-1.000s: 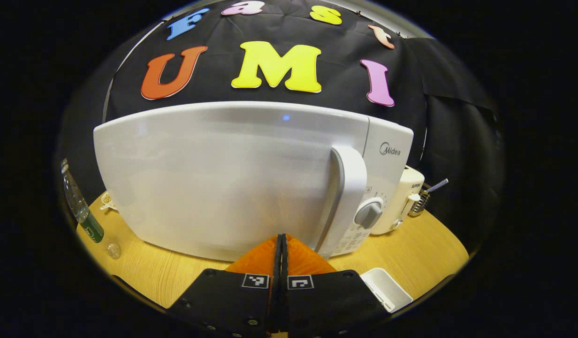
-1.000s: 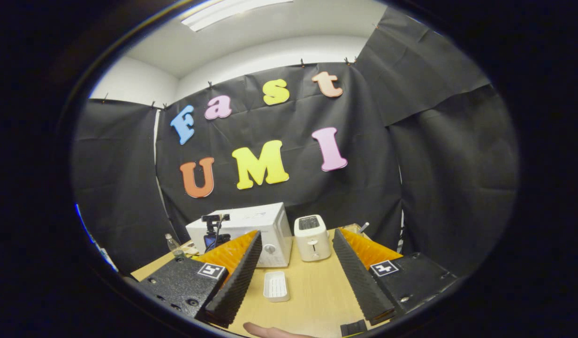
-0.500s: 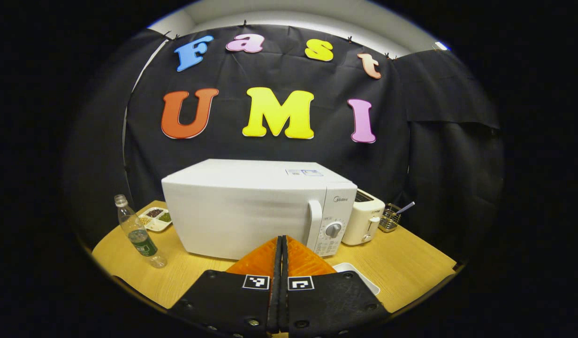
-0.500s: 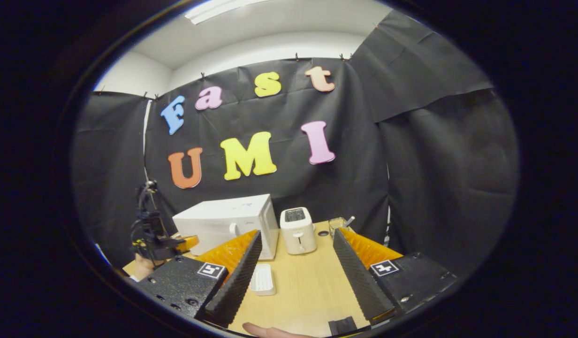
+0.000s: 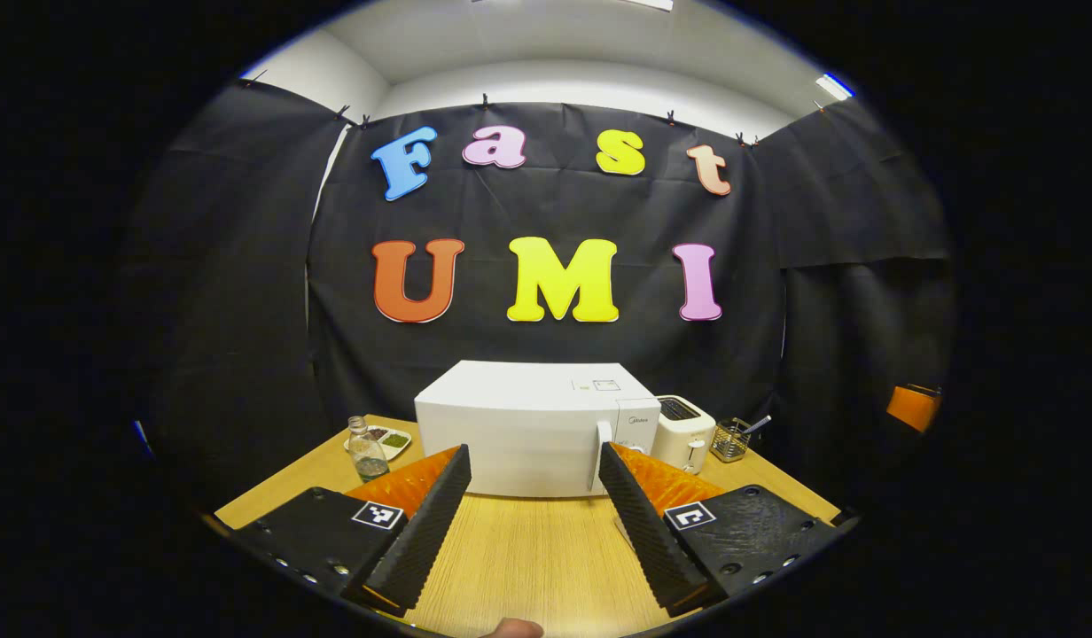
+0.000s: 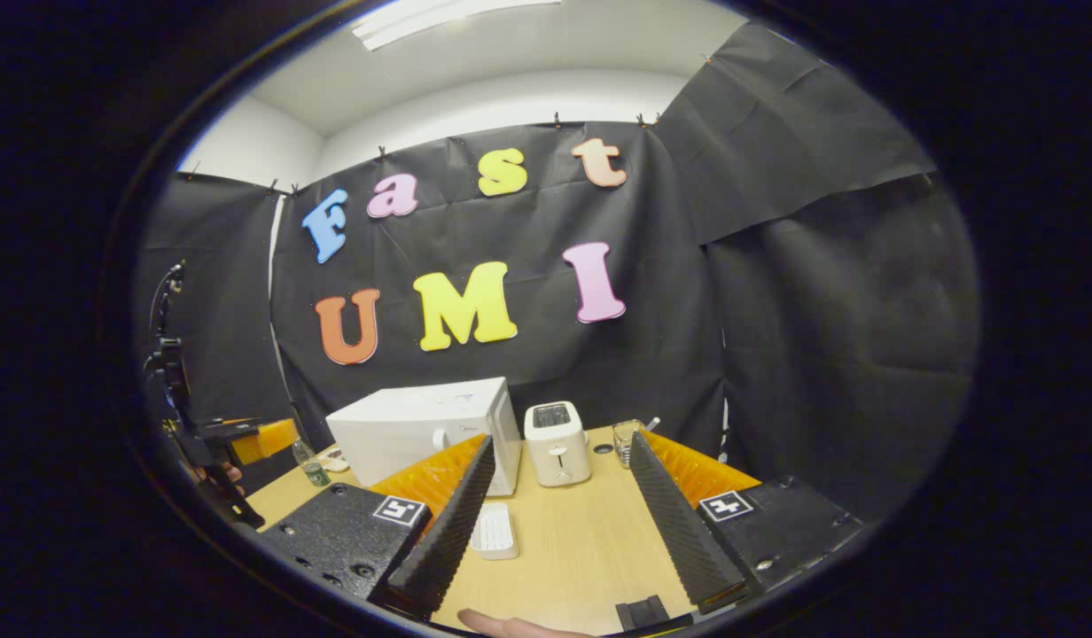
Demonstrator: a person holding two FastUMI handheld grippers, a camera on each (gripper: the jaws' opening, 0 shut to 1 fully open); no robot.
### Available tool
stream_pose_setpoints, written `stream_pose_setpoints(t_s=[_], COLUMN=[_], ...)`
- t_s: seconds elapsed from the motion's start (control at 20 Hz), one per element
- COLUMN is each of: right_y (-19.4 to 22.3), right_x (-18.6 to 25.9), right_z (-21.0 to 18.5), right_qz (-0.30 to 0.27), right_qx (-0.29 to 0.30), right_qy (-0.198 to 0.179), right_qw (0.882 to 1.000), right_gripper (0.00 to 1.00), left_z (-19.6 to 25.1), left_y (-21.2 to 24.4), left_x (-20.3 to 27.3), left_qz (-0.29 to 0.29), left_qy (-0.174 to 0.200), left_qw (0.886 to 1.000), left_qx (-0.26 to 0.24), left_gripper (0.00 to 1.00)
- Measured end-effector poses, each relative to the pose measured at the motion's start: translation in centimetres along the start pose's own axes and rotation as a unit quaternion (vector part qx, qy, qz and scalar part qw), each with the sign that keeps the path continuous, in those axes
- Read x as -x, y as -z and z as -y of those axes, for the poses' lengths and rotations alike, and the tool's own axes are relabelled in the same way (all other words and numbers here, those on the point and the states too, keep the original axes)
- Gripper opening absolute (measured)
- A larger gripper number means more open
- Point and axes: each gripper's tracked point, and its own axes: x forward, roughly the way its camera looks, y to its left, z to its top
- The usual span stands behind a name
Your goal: Open the microwave oven with the left hand, put the food in, and close the microwave oven.
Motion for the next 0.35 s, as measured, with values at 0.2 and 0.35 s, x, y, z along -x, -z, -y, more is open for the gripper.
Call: stream_pose_setpoints(t_s=[0.2, 0.35], right_y=[-0.6, -1.3], right_x=[0.9, 2.1], right_z=[-1.4, -2.3], right_qz=[0.008, 0.020], right_qx=[0.013, 0.014], right_qy=[-0.017, -0.026], right_qw=[1.000, 0.999], right_gripper=[0.85, 0.98], left_z=[-2.0, -2.6], left_y=[-0.8, -1.2], left_x=[3.7, 6.7], left_qz=[0.016, 0.033], left_qy=[-0.022, -0.034], left_qw=[0.999, 0.998], left_qx=[-0.020, -0.035], left_gripper=[0.92, 0.92])
